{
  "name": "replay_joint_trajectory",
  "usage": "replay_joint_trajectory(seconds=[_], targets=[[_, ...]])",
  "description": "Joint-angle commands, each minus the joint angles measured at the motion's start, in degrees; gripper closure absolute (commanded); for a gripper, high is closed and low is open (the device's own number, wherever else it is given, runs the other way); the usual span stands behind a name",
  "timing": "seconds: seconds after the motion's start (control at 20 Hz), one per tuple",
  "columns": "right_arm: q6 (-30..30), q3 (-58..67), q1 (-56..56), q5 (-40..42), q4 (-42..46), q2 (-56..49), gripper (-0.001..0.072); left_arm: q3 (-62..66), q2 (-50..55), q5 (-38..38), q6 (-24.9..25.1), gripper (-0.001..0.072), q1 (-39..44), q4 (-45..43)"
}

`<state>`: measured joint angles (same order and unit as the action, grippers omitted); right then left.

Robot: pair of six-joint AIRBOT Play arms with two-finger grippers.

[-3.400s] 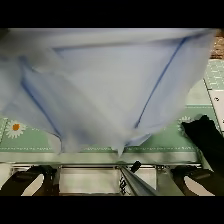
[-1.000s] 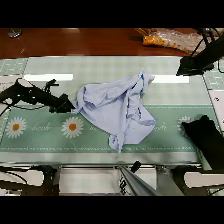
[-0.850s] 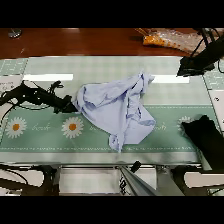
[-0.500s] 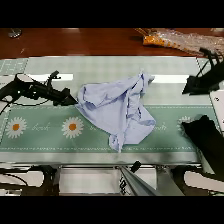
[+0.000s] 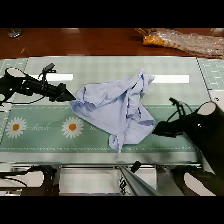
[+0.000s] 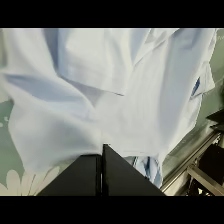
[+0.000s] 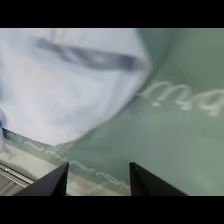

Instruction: Fold the shirts.

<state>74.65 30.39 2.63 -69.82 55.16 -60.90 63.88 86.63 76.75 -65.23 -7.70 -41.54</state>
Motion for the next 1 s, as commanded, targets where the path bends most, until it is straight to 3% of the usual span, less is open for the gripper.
replay_joint_trajectory(seconds=[0.0,0.3,0.35,0.45,0.6,0.7,0.85,0.95], targets=[[2.9,-5.3,-6.9,12.0,-5.8,1.2,0.0235,0.1,-0.2,1.3,0.1,0.0691,0.0,0.0],[7.2,-5.3,-15.9,22.4,-11.7,-3.7,0.0237,0.1,-0.1,1.2,1.6,0.0691,0.0,0.0],[6.9,-5.3,-17.6,23.9,-13.6,-4.9,0.0315,0.1,-0.2,1.2,1.6,0.0691,0.0,0.0],[5.1,-4.8,-18.8,25.6,-16.2,-5.0,0.0694,0.7,-0.2,1.3,1.8,0.0691,-0.4,0.0],[3.0,1.7,-17.6,23.5,-12.3,1.5,0.0694,6.5,-2.9,1.3,1.7,0.0692,-2.9,1.0],[3.1,9.2,-14.9,21.1,-8.2,8.1,0.0694,13.3,-7.0,0.0,1.8,0.0692,-6.0,7.2],[4.6,24.5,-9.2,18.4,-1.9,17.4,0.0694,26.2,-14.6,-4.7,1.8,0.0692,-10.8,17.3],[7.1,37.4,-5.7,15.3,4.7,19.9,0.0695,35.6,-20.3,-9.9,1.7,0.0692,-12.3,18.9]])
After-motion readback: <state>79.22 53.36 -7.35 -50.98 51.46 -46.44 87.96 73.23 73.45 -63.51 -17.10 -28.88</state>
